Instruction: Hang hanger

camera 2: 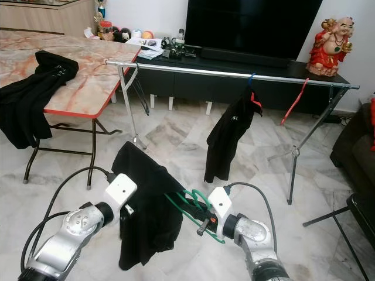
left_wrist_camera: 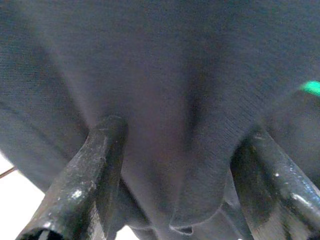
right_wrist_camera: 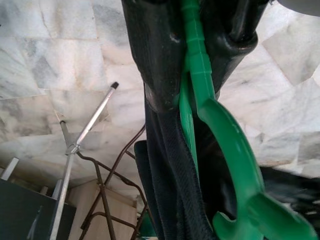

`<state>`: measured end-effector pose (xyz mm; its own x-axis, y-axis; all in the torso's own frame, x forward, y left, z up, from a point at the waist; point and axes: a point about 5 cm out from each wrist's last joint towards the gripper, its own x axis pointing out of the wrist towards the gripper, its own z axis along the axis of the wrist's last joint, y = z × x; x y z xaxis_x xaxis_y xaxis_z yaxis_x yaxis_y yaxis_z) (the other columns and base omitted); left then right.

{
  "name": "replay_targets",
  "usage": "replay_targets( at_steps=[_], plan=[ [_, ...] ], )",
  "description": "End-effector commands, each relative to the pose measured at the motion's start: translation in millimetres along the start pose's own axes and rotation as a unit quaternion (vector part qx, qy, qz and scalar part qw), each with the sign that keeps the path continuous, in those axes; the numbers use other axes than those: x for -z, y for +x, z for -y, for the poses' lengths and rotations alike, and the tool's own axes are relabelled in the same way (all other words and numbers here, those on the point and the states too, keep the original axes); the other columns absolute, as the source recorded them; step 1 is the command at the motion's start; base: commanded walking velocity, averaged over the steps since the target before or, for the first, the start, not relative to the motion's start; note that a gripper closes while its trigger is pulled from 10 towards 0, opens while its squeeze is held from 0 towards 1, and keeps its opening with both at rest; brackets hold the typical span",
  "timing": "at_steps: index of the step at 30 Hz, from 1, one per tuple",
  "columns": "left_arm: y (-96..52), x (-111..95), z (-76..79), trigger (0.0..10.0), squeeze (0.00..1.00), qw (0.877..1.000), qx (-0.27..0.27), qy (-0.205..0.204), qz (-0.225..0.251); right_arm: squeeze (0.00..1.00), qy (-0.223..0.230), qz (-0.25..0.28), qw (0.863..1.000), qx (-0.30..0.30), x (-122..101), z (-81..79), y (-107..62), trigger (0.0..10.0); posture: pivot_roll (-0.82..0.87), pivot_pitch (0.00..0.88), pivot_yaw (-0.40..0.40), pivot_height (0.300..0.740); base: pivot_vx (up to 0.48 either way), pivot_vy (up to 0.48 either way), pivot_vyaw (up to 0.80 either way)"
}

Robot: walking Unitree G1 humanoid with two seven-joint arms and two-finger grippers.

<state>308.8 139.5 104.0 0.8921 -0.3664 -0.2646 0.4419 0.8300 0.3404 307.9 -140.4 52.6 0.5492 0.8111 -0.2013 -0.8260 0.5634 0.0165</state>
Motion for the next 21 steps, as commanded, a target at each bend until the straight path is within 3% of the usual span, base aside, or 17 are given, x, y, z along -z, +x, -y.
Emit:
replay_targets(
  at_steps=[1, 11, 12, 13, 21],
  plan=[
    [3.3, -3.6, -7.5, 10.0, 0.0, 0.999, -0.035, 0.001, 0.0, 0.0, -0.017, 0.024, 1.0, 0.003, -11.2, 4.5, 0.2, 0.0, 0.18, 0.0, -0.114, 0.74, 0.0, 0.0, 0.0],
    [11.4, -2.0, -13.0, 10.0, 0.0, 0.995, -0.094, -0.005, -0.018, 0.0, -0.012, 0.025, 1.0, 0.002, -9.1, 3.4, -1.0, 0.0, 0.17, 0.0, -0.111, 0.74, 0.0, 0.0, 0.0],
    [11.7, -2.1, -12.9, 4.0, 0.0, 0.995, -0.096, -0.006, -0.016, 0.0, -0.012, 0.024, 1.0, 0.002, -8.9, 3.4, -1.0, 0.0, 0.17, 0.0, -0.111, 0.74, 0.0, 0.0, 0.0],
    [11.8, -2.2, -12.9, 0.2, 0.0, 0.995, -0.097, -0.007, -0.015, 0.0, -0.012, 0.024, 1.0, 0.002, -8.9, 3.5, -1.0, 0.0, 0.17, 0.0, -0.111, 0.74, 0.0, 0.0, 0.0],
    [14.8, -3.7, -9.9, 0.0, 0.0, 0.995, -0.101, -0.013, -0.008, 0.0, -0.012, 0.024, 1.0, 0.001, -9.7, 3.4, 0.0, 0.0, 0.17, 0.0, -0.112, 0.74, 0.0, 0.0, 0.0]
  ],
)
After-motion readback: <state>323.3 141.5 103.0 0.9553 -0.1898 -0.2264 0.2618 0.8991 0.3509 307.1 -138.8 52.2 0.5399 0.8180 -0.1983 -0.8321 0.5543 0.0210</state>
